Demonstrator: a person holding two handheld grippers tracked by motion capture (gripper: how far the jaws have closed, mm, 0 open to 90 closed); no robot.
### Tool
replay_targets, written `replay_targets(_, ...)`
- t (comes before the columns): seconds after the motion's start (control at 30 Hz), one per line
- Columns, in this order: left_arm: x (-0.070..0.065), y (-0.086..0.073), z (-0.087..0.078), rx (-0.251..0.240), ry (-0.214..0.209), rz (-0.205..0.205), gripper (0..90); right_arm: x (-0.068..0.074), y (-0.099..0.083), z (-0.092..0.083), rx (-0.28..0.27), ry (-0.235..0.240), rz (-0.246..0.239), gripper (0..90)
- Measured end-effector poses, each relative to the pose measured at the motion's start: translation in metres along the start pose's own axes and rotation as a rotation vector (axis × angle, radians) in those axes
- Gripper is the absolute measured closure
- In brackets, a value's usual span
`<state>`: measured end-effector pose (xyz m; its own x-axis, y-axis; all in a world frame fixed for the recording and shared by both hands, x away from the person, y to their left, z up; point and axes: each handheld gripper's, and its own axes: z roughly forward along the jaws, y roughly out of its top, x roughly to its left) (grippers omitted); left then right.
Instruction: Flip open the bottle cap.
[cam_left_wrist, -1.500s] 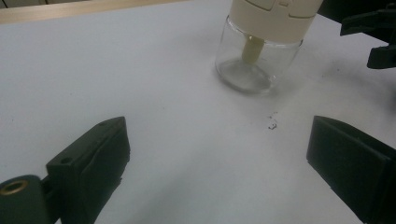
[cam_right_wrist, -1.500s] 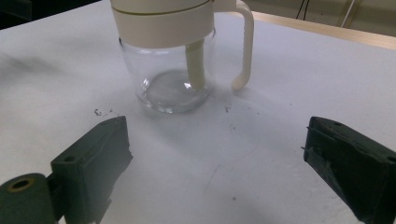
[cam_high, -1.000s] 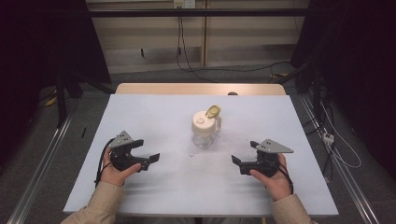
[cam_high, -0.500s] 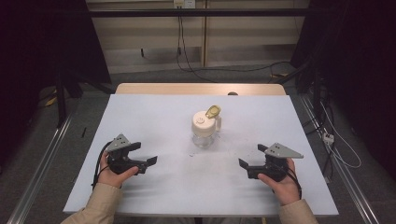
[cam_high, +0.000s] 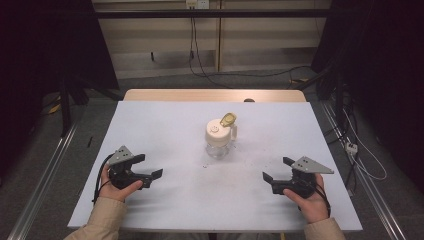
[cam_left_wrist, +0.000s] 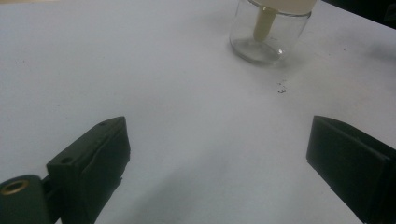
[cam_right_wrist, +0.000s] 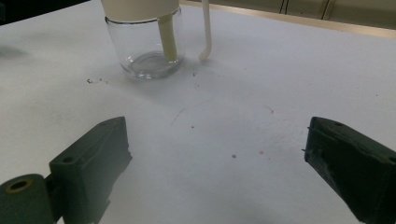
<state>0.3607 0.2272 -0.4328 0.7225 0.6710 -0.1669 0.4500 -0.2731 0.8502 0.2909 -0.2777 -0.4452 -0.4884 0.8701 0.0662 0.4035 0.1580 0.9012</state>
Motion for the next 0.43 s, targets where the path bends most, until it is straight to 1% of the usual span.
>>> replay_targets(0.17, 0.0032, -0.0053, -0.0024, 0.008, 0.01, -0.001, 6.0, -0.0012, -0.0018, -0.0029, -0.003, -0.005, -0.001, 6.4)
replay_targets(0.27, 0.0045, -0.0058, -0.0041, -0.001, 0.015, -0.008, 6.0, -0.0018, -0.0028, -0.0022, 0.002, -0.005, -0.001, 6.4)
replay_targets(0.37, 0.0051, -0.0055, -0.0047, -0.003, 0.015, -0.002, 6.0, -0.0014, -0.0037, -0.0004, 0.01, 0.001, -0.001, 6.4)
replay_targets(0.43, 0.0046, -0.0058, -0.0043, -0.004, 0.014, -0.009, 6.0, -0.001, -0.0036, 0.0003, 0.014, 0.002, -0.001, 6.4)
